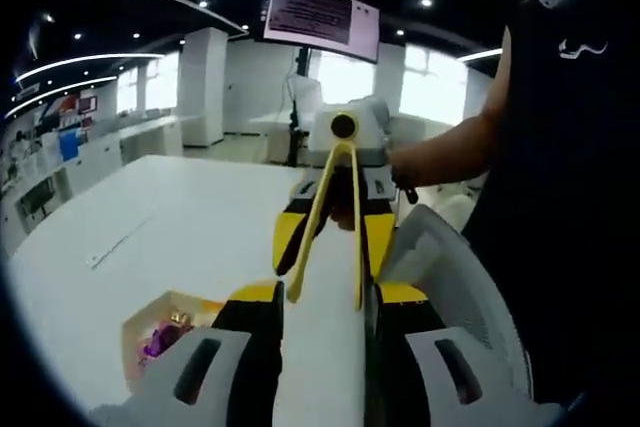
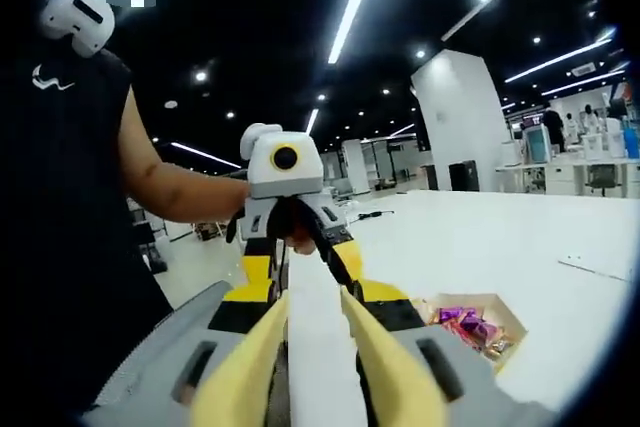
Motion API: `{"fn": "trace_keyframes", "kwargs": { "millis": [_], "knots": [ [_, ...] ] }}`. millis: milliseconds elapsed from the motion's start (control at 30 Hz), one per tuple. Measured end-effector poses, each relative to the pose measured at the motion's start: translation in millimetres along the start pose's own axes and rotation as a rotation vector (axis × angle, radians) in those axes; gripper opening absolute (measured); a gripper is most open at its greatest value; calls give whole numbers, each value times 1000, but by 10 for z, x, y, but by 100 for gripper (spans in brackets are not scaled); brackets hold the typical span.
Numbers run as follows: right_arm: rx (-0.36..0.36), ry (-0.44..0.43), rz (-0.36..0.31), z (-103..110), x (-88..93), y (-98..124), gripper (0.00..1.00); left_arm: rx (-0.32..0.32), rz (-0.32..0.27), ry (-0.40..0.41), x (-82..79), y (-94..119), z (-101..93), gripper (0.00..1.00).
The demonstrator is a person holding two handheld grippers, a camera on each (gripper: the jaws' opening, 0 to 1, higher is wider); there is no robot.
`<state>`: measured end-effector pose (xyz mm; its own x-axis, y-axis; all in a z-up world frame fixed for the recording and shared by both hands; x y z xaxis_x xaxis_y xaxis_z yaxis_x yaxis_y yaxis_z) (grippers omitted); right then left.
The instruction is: Place the target food into the container with the food tongs after gripping and lifting it, then release it inside without dropping or visibly crushing the food.
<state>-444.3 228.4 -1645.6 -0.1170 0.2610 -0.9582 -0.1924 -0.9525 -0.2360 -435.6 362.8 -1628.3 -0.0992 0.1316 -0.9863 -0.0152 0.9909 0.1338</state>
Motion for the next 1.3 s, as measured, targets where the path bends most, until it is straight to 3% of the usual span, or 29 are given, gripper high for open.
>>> {"fn": "trace_keyframes", "kwargs": {
  "millis": [167,433,567,733,1000,1300],
  "knots": [
    [1,-48,-28,1,7,16,29,-16,4,-37,5,-10,8,25],
    [19,-25,0,-6,45,15,26,-12,0,-53,60,-6,1,20],
    [25,-32,27,6,75,22,23,-22,27,-49,77,15,8,14],
    [60,-16,0,-57,-27,94,28,-46,57,-60,99,87,40,10],
    [86,15,46,-106,-106,220,29,-77,71,-75,109,163,72,8],
    [97,13,129,-131,-22,346,29,-101,82,-109,126,210,88,6]
  ]
}}
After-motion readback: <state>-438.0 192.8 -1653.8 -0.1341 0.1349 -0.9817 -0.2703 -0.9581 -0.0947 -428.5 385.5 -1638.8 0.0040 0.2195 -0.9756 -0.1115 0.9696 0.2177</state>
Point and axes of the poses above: the point that each gripper's makers call its tool centre point, and the gripper's own axes: y roughly backward along the fingers, z roughly to its left, x roughly out of its underside, the point moved 8 cm from there along y, roughly backward along the fingers, and after that the axes turned 15 degrees about -z, right-handed, at the moved point
